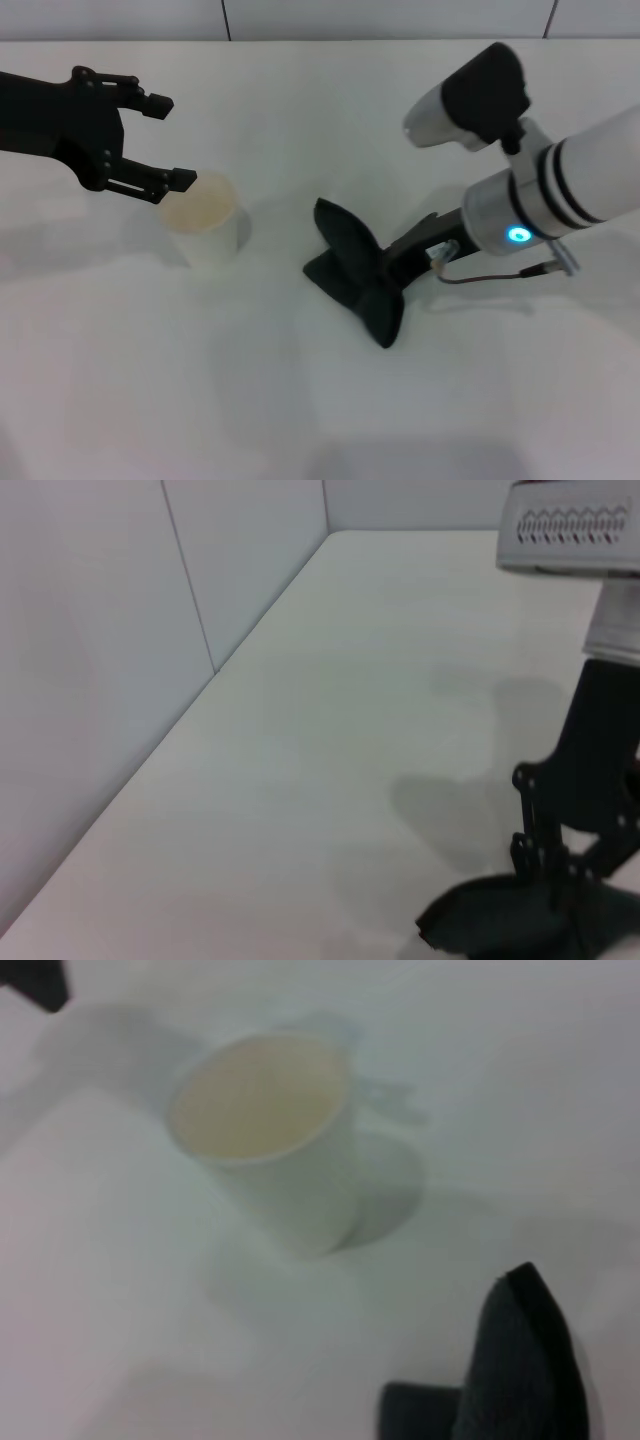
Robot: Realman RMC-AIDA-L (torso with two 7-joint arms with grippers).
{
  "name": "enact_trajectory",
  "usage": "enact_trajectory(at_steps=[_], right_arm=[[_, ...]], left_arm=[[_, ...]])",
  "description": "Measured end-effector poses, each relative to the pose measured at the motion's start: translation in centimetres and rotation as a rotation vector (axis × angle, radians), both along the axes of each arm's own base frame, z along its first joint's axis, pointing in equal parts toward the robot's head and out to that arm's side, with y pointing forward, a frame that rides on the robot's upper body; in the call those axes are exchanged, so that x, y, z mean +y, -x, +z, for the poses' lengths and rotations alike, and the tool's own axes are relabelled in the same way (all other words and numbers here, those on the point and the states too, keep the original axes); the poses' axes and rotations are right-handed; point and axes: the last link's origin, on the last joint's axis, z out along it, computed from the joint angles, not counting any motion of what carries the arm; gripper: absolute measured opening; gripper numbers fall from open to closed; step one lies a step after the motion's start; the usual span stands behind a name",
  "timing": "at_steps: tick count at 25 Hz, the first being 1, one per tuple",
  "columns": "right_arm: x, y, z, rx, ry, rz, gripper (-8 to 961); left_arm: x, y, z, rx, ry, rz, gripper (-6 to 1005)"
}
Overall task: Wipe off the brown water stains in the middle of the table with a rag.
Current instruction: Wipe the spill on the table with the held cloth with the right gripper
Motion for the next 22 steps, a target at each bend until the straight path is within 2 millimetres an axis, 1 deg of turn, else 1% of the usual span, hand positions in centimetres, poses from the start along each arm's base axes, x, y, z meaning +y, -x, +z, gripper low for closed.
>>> enact_trajectory(at_steps=[8, 12, 15, 22], right_arm=[[0.7, -2.0, 3.7, -0.003, -0.072, -0.061, 93], [0.8, -3.1, 5.1, -0.002, -0.088, -0.095, 96], [0.7, -3.9, 5.8, 0.003, -0.09, -0.119, 98], [0.1, -5.8, 7.2, 0.008, -0.086, -0.169, 103]], left_arm=[[0.0, 0.1, 0.0, -0.004, -0.005, 0.004, 885], [0.0, 0.1, 0.0, -0.008, -0.007, 0.004, 885], [0.0, 0.1, 0.0, -0.01, -0.008, 0.004, 870], [0.0, 0.1, 0.0, -0.014, -0.009, 0.011, 870]])
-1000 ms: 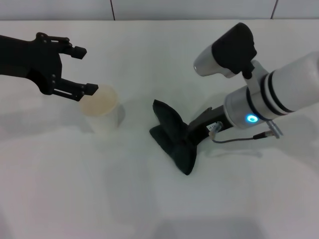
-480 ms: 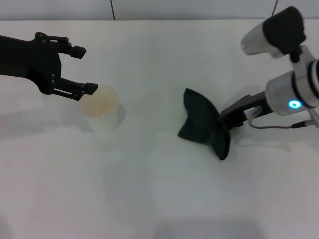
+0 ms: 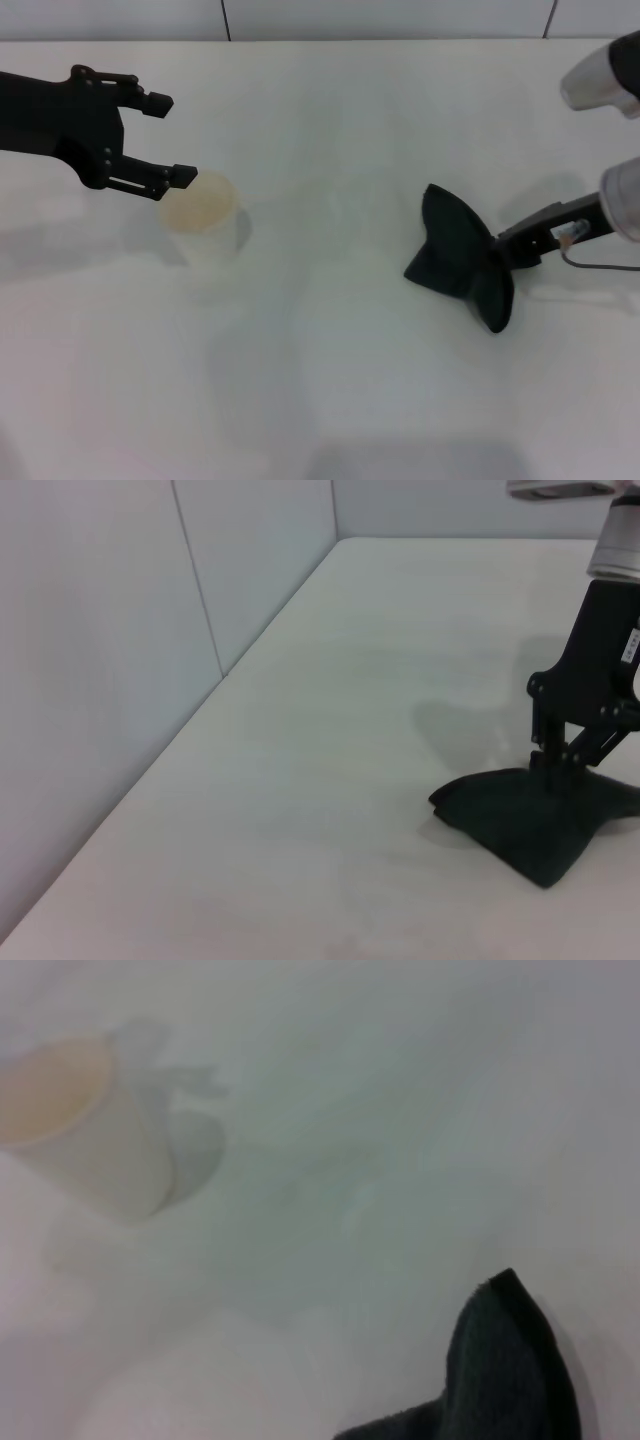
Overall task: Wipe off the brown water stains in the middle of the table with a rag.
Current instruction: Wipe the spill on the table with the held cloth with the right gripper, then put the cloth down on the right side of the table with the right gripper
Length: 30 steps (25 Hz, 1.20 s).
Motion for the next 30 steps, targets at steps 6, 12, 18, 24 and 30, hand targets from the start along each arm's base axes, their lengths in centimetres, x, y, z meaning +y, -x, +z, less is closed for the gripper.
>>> enact_trajectory(at_steps=[6, 12, 18, 24, 30], right_arm=[[-0.4, -1.2, 1.0, 0.01, -0.007, -0.026, 107], [-0.4, -1.6, 2.0, 0.027, -0.003, -0.048, 111], [-0.5, -2.0, 2.4, 0.026, 0.003, -0.06, 158], [-0.7, -1.8, 2.5, 0.015, 0.019, -0.034, 289], [-0.9, -1.1, 2.5, 0.039, 0.038, 0.014, 590]], left_arm=[[-0.1, 0.2, 0.0, 0.0, -0.001, 0.006, 870], [-0.1, 0.2, 0.0, 0.002, 0.0, 0.008, 870], [-0.1, 0.2, 0.1, 0.002, -0.003, 0.01, 870], [-0.1, 0.2, 0.1, 0.002, -0.003, 0.01, 870], [-0.2, 0.2, 0.1, -0.001, 0.0, 0.011, 870]])
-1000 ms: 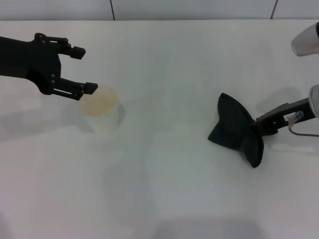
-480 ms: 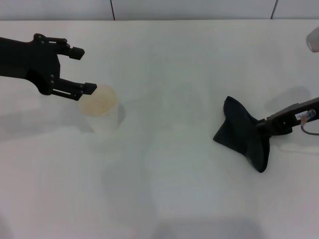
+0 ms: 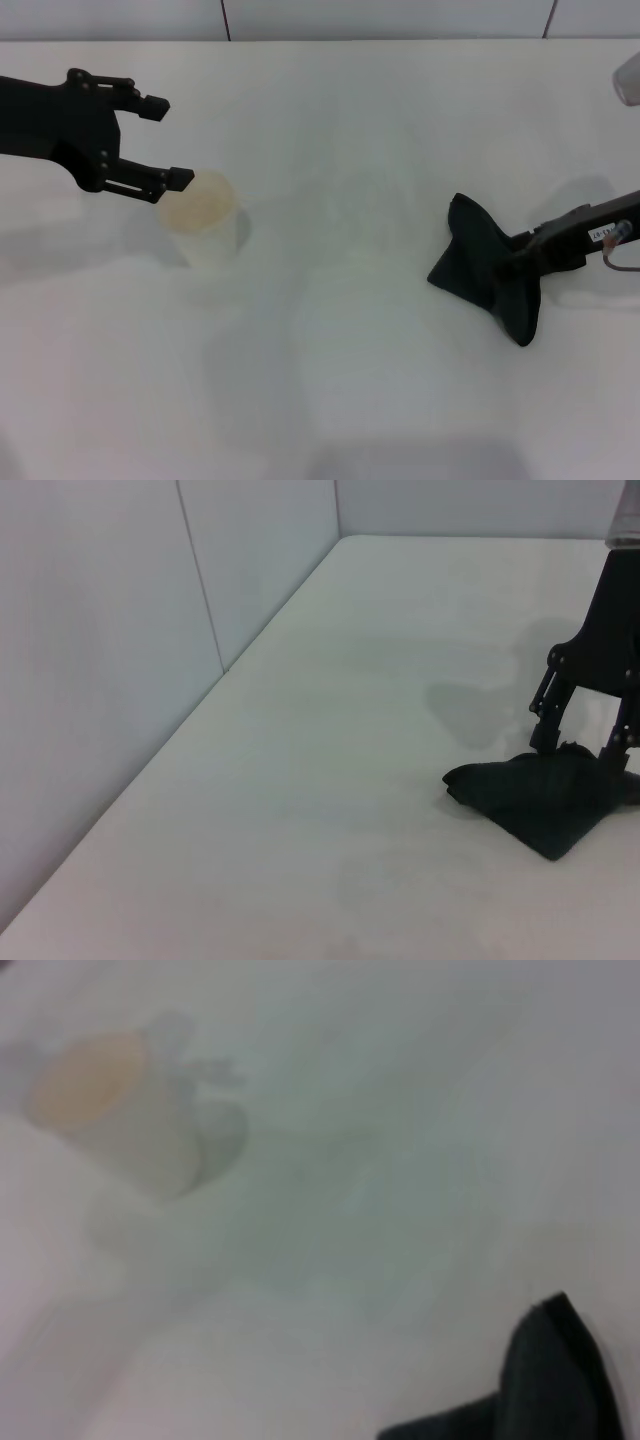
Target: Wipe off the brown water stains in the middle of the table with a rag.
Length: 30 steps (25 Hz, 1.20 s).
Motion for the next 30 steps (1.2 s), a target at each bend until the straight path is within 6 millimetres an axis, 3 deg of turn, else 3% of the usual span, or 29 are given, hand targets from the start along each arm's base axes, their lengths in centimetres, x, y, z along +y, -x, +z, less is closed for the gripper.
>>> enact_trajectory(at_steps=[5, 18, 30], right_arm=[[0.0, 0.5, 0.1, 0.034, -0.009, 0.04, 783], [-0.3, 1.6, 0.9, 0.282, -0.039, 0.243, 810], [-1.5, 1.7, 1.9, 0.362, 0.009, 0.331, 809]], left_arm=[[-0.1, 0.2, 0.0, -0.001, 0.0, 0.004, 870], [-1.4, 1.1, 1.2, -0.105, -0.028, 0.015, 870], [-2.7, 1.1, 1.9, -0.177, -0.003, 0.0, 870]])
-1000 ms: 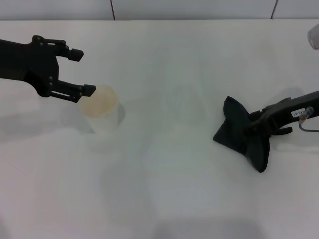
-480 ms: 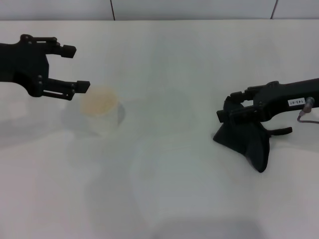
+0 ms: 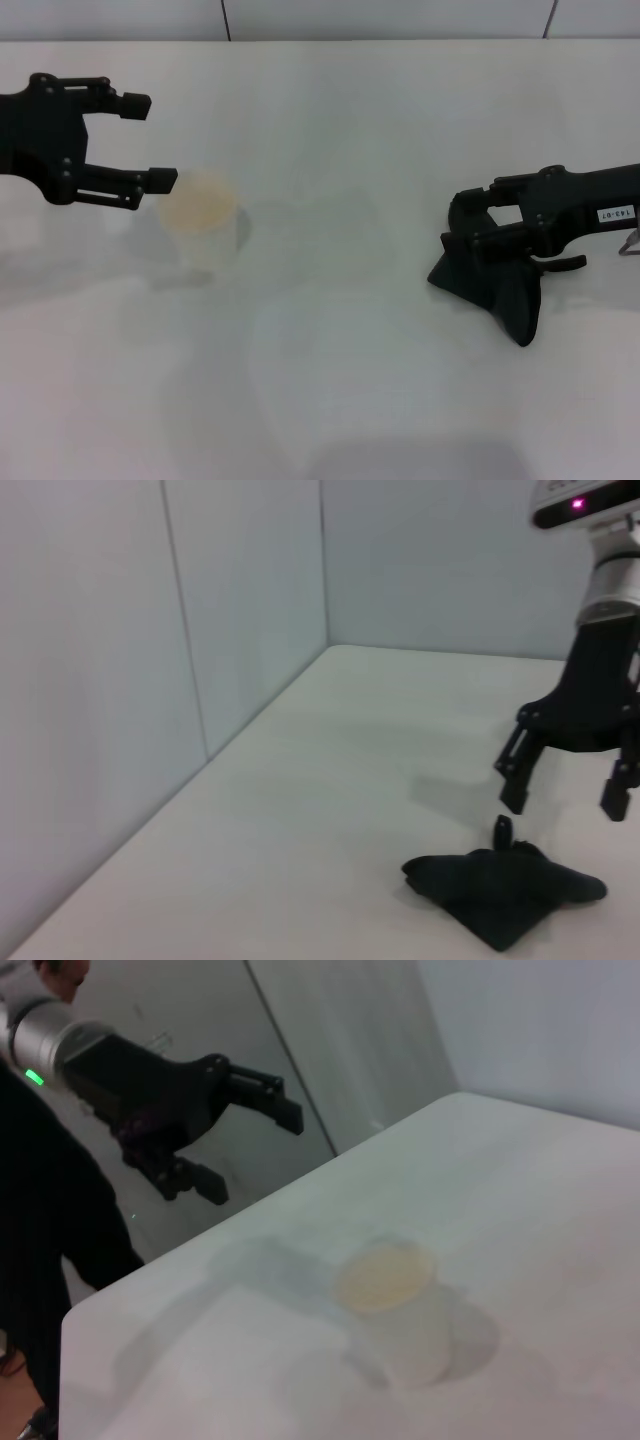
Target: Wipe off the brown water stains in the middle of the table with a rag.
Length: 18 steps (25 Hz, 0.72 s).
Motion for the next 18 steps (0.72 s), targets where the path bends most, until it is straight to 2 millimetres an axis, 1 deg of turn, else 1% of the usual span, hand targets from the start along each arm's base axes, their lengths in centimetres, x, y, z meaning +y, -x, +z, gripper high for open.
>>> enact_trajectory(at_steps=[4, 9, 18], right_arm=[[0.1, -0.5, -0.2, -0.028, -0.029, 0.019, 799], [0.3, -0.8, -0.9, -0.077, -0.042, 0.036, 798], [0.3, -0.3, -2.2, -0.115, -0.015, 0.069, 797]], left_arm=[[-0.4, 0.0, -0.1, -0.005, 0.025, -0.004, 870], [-0.8, 0.1, -0.3, -0.009, 0.046, -0.002, 870], [-1.6, 0.9, -0.4, -0.009, 0.064, 0.026, 870]])
